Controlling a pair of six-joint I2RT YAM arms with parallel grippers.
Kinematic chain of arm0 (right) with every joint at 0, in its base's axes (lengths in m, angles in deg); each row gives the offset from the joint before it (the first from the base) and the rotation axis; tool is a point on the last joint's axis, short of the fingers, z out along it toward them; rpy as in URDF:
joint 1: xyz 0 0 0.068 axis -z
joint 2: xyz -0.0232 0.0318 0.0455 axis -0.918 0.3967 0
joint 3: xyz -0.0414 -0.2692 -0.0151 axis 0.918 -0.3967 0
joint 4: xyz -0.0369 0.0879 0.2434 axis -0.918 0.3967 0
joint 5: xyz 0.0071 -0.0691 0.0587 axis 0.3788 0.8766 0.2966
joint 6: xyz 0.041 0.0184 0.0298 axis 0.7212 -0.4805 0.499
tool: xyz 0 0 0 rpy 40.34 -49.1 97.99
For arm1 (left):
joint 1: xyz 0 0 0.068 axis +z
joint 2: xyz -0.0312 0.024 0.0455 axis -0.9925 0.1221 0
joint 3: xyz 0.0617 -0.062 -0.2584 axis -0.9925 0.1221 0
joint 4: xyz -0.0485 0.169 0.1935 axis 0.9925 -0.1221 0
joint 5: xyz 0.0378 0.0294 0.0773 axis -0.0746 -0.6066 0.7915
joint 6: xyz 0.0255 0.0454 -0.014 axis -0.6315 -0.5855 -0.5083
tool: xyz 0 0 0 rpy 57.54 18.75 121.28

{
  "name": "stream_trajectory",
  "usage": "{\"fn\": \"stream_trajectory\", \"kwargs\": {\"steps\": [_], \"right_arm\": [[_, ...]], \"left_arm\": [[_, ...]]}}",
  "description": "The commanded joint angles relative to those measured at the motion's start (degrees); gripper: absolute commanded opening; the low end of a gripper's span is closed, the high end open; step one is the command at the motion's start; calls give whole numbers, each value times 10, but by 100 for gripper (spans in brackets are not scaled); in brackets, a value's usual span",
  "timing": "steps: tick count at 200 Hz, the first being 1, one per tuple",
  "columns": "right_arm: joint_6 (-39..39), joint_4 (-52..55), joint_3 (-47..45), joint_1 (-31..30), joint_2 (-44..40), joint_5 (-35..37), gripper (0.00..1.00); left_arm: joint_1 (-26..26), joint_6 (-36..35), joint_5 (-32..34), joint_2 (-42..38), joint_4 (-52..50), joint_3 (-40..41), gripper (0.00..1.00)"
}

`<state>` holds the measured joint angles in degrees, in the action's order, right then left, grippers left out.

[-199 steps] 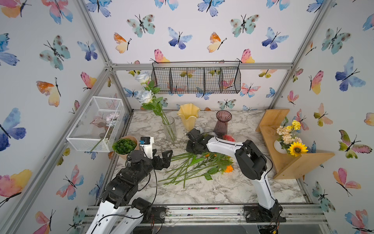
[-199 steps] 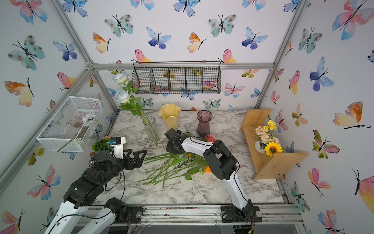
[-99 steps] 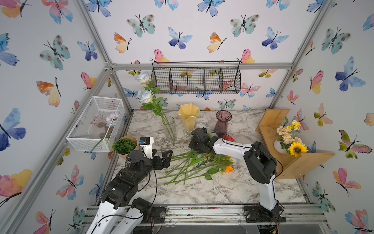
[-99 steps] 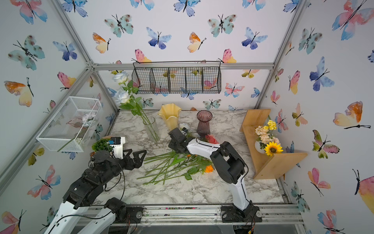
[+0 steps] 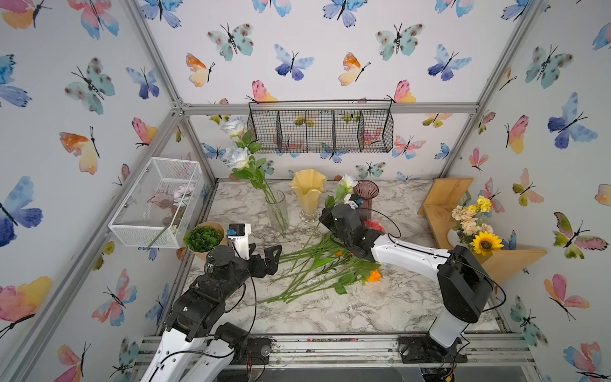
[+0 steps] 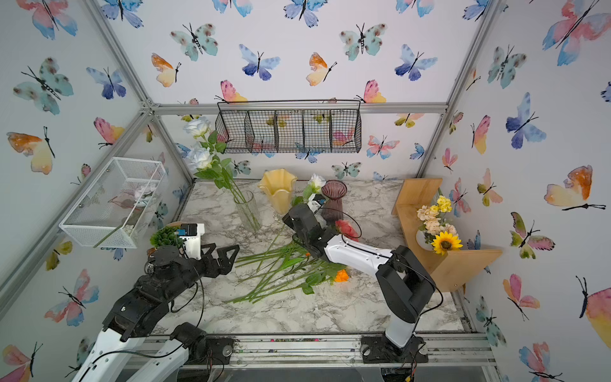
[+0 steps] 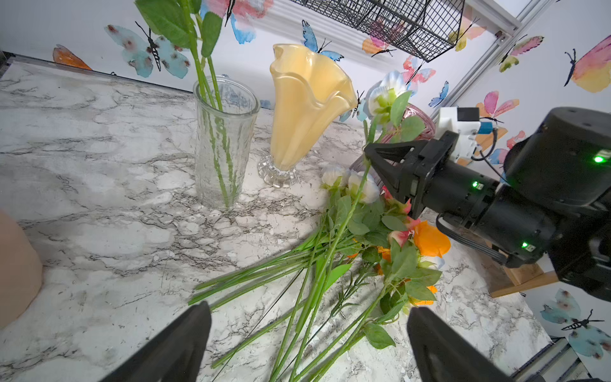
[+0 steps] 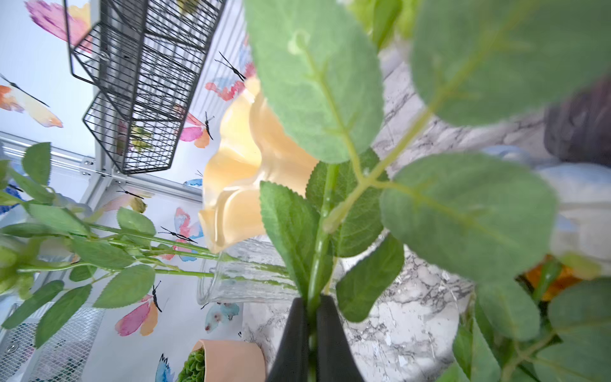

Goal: Arrange the flowers in different vases according to their colors
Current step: Pick up the flower at the center of the board, then insert the flower into the vase.

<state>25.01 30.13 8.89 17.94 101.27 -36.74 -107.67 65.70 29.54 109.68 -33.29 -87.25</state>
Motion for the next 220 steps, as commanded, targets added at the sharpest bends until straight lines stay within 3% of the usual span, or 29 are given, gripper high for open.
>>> {"fn": "stream_trajectory", "kwargs": {"steps": [1, 42, 96, 121, 192, 220], "right_arm": [[-79, -89, 2, -1, -32, 56, 2], [-273, -153, 32, -42, -58, 98, 2], [-463, -335, 79, -62, -31, -28, 2], [-596, -452, 129, -74, 27, -75, 3], [-708, -448, 405, -74, 234, -111, 3], [-720, -439, 456, -70, 285, -109, 3]], "left_arm": [[4, -1, 1, -9, 8, 8, 99], [3, -1, 0, -7, 8, 8, 99], [3, -1, 0, -7, 8, 8, 99], [3, -1, 1, -10, 8, 8, 99], [3, 2, 3, -12, 8, 9, 99], [3, 1, 2, -9, 9, 9, 99]]}}
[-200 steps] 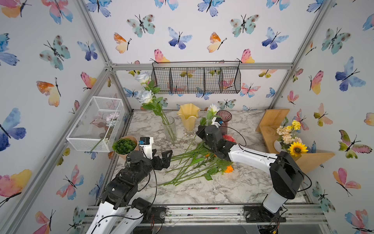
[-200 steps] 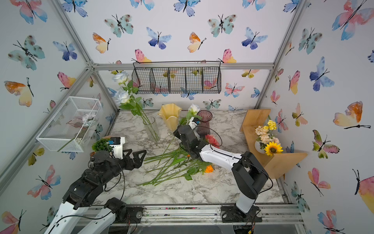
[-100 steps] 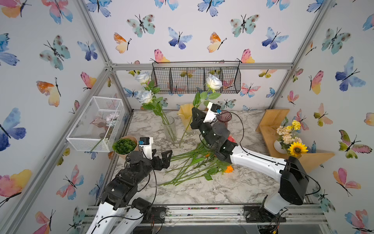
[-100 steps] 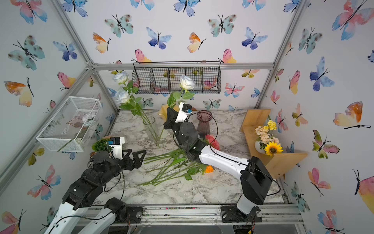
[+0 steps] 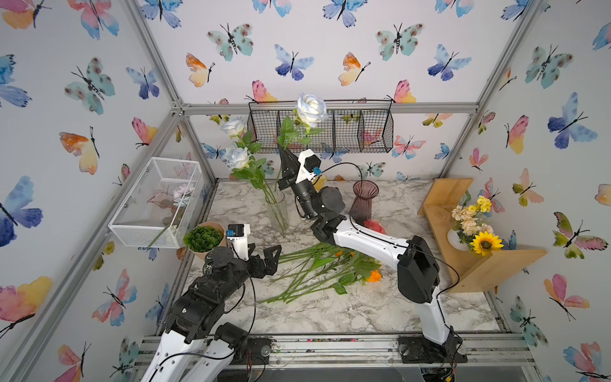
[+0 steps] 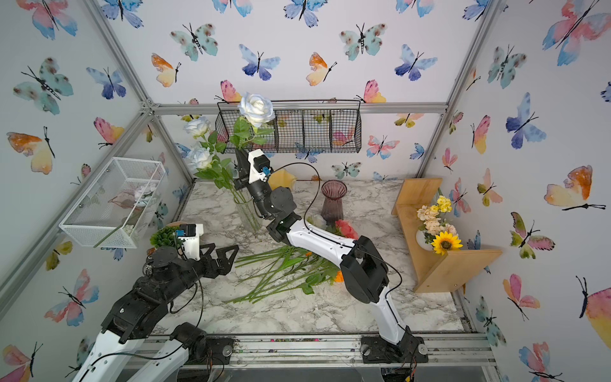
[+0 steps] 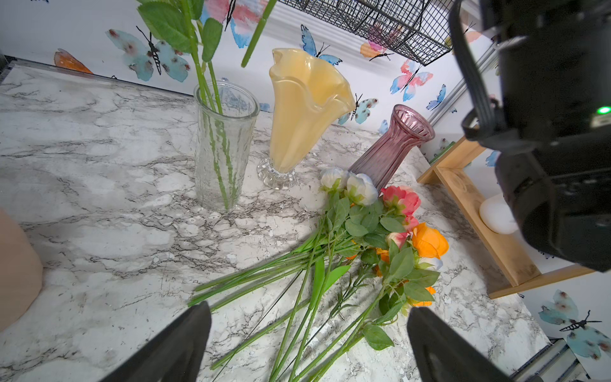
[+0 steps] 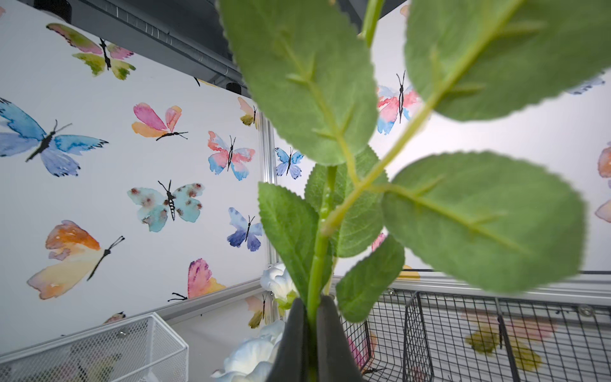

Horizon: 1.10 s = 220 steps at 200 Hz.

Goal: Arrange the flowers in different vases according to their colors
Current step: Insert the flower into the vase.

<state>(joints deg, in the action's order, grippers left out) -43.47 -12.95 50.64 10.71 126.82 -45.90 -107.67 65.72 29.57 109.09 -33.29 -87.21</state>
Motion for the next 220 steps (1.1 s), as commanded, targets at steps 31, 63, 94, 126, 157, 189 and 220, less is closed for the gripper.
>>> {"fn": "stream_trajectory", "kwargs": {"steps": [31, 63, 94, 126, 157, 189, 220], "right_arm": [[-11, -18, 9, 6, 42, -10, 3], [15, -14, -32, 6, 39, -10, 3], [12, 32, -29, 6, 58, -6, 3], [5, 196, 61, 7, 106, -24, 6], [12, 300, 121, 7, 135, -22, 29], [26, 351, 134, 7, 126, -9, 61], [46, 361, 90, 6, 72, -2, 69]], "left_arm": [[2, 1, 1, 1, 9, 10, 99], [2, 1, 1, 5, 9, 9, 99], [2, 1, 1, 9, 9, 10, 99], [2, 0, 2, 11, 9, 9, 99], [2, 0, 3, 10, 9, 9, 99], [2, 1, 2, 7, 9, 9, 99], [2, 1, 2, 4, 10, 10, 99]]}}
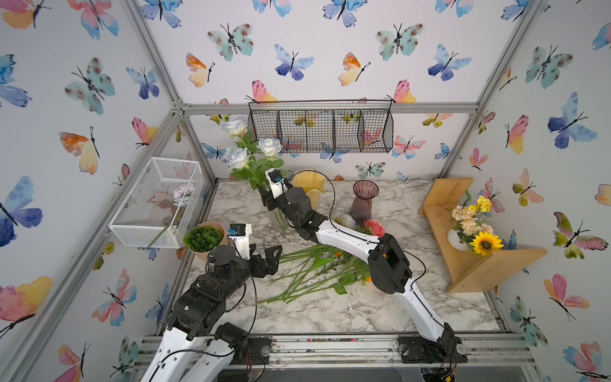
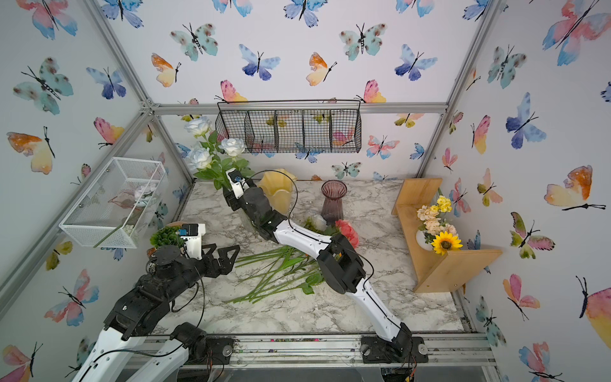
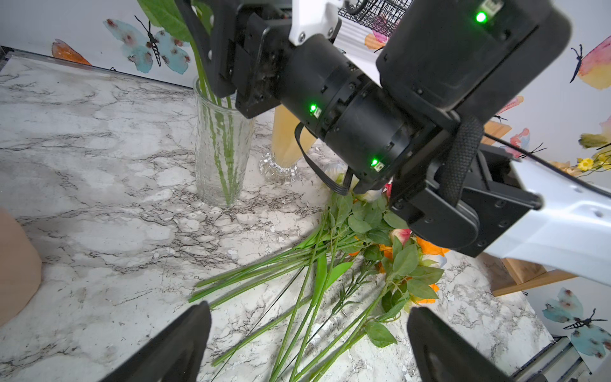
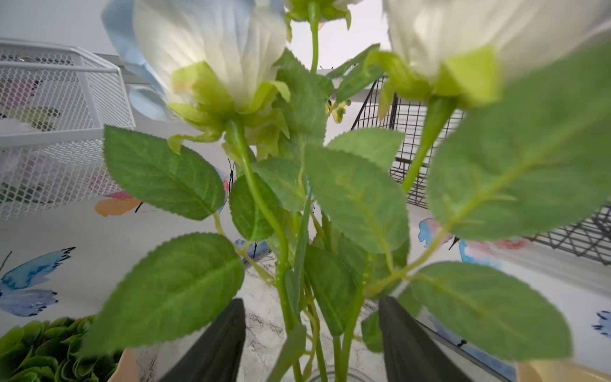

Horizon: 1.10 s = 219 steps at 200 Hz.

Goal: Arrange the flowers in different vases according to their colors
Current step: Insert the flower into the vase, then pick up the flower at the center of the board.

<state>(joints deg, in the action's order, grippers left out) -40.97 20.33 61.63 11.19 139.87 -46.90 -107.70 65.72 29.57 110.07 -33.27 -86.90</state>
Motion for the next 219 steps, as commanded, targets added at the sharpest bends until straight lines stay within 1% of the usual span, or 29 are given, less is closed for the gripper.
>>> {"fn": "stream_trajectory", "kwargs": {"steps": [1, 16, 21, 34, 53, 81, 115, 133, 145, 155, 158, 167, 175, 187, 208, 219], "right_arm": [[21, 29, -22, 2, -61, 8, 69], [33, 35, -53, 0, -96, 8, 73], [37, 37, -64, -2, -106, 8, 76], [47, 41, -95, -4, -141, 8, 79], [63, 50, -136, -7, -186, 13, 80], [100, 79, -195, -7, -258, 26, 78], [139, 103, -297, -7, -375, 60, 78], [171, 158, -337, -7, -439, 90, 80], [212, 235, -347, -2, -477, 110, 88], [248, 309, -352, 5, -507, 127, 98], [260, 329, -355, 7, -516, 131, 99], [273, 382, -371, 15, -544, 131, 99], [274, 414, -394, 23, -572, 126, 99], [278, 438, -439, 39, -614, 100, 99], [340, 490, -506, 67, -685, 88, 99], [374, 539, -517, 87, -707, 76, 98]], "left_arm": [[2, 1, 1, -6, 10, 7, 99], [2, 0, 1, -6, 10, 7, 99], [2, 0, 0, -7, 10, 7, 99], [2, 0, 0, -7, 10, 7, 99], [2, 0, 0, -7, 10, 7, 99], [2, -1, -1, -5, 10, 6, 99], [2, -4, -13, 7, 10, 4, 99], [2, -8, -27, 24, 9, -2, 99], [1, -9, -38, 42, 5, -10, 99], [1, -7, -44, 57, 3, -19, 99], [0, -4, -46, 63, 2, -22, 100], [-5, 4, -47, 78, 3, -27, 95], [-16, 13, -44, 95, 7, -30, 92], [-51, 22, -8, 131, 8, -39, 91], [-155, 34, 57, 201, 30, -49, 87], [-194, 40, 67, 245, 50, -54, 83]]}}
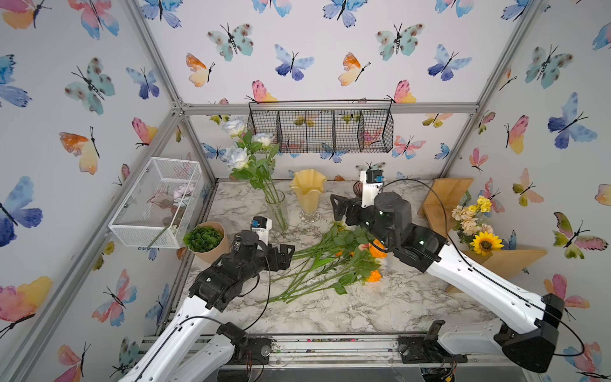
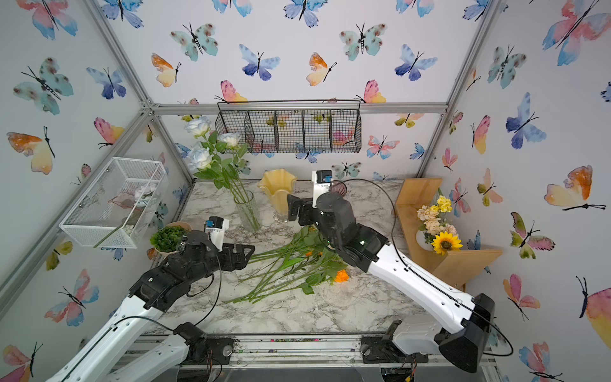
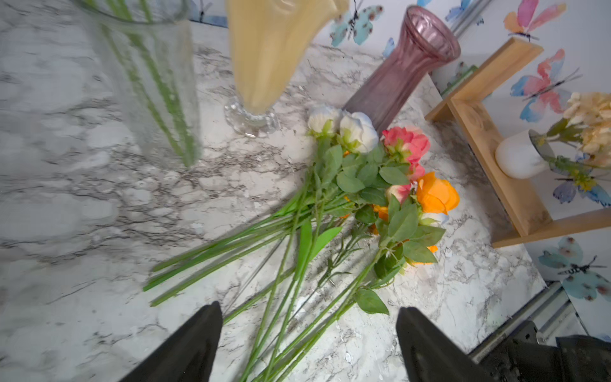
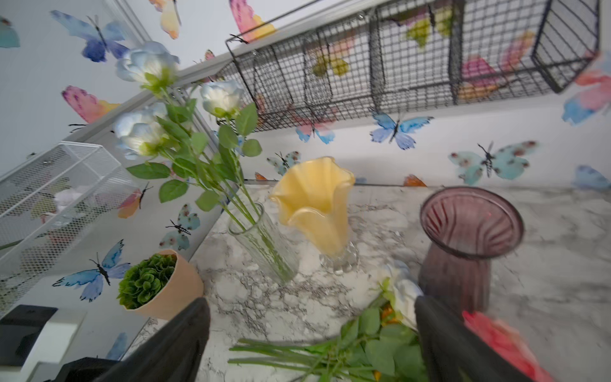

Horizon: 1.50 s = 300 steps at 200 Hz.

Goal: Arrange the flowers in different vases according to their colors
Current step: Pick up the flower at the center of the board.

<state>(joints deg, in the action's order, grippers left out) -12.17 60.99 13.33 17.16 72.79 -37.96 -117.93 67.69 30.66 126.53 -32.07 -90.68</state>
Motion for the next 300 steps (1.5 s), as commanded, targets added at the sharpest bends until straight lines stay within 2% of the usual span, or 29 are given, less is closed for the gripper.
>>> {"fn": "stream_trajectory", "kwargs": {"steps": [1, 31, 56, 70, 75, 90, 101, 129, 147, 185, 237, 300], "right_arm": [[89, 136, -35, 29, -38, -15, 98], [143, 195, -80, 69, -82, -83, 98], [176, 187, -125, 83, -97, -143, 97], [185, 186, -137, 84, -100, -153, 97], [185, 187, -140, 85, -100, -155, 96], [180, 188, -143, 87, -101, -154, 96], [175, 185, -143, 90, -103, -156, 96], [167, 178, -143, 100, -108, -171, 96], [161, 176, -143, 106, -111, -178, 96], [141, 191, -136, 128, -115, -191, 96], [131, 207, -135, 147, -129, -194, 97], [139, 210, -133, 150, -131, -197, 96]], "left_arm": [[-94, 22, 55, 85, 39, -16, 83], [-103, 46, 9, 219, 67, -43, 65], [-118, 40, 11, 323, 74, -80, 59], [-119, 37, 13, 369, 67, -102, 44], [-120, 36, 13, 381, 65, -110, 42], [-123, 34, 32, 411, 57, -124, 44], [-123, 35, 51, 427, 50, -129, 41], [-123, 33, 69, 456, 47, -132, 42], [-123, 33, 72, 476, 42, -145, 38], [-123, 26, 104, 505, 26, -178, 37], [-123, 18, 136, 551, 1, -217, 27], [-123, 23, 151, 573, -10, -227, 25]]}}
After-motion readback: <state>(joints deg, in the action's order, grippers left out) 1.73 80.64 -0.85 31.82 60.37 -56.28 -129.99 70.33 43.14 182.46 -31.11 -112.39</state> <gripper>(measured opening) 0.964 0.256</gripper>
